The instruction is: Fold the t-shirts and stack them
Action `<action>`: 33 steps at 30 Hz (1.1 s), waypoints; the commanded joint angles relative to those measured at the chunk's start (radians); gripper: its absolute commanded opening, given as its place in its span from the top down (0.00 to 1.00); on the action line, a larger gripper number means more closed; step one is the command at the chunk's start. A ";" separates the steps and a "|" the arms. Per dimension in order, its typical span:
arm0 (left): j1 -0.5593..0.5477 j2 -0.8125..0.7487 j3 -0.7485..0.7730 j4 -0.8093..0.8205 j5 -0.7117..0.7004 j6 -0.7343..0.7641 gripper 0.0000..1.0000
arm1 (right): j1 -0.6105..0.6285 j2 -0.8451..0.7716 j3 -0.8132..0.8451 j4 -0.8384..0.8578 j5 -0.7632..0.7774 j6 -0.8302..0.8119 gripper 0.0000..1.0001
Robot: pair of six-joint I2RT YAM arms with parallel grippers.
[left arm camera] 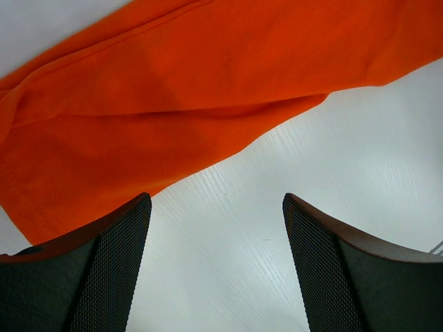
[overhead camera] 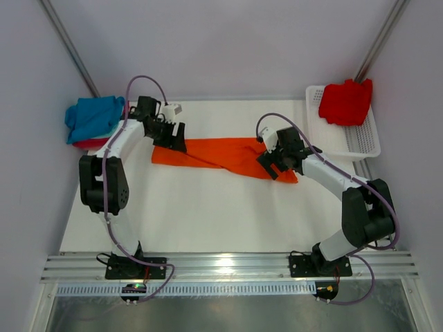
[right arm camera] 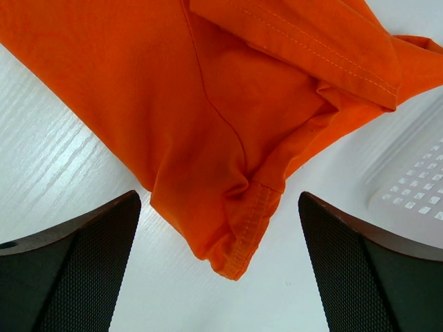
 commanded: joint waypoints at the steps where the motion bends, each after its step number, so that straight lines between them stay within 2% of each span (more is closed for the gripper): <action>1: -0.002 -0.002 -0.010 0.050 0.054 -0.015 0.22 | 0.007 -0.001 0.003 0.060 -0.029 0.023 0.01; 33: -0.014 -0.006 -0.132 0.150 0.028 -0.034 0.16 | 0.017 0.057 0.013 0.057 -0.047 0.031 0.01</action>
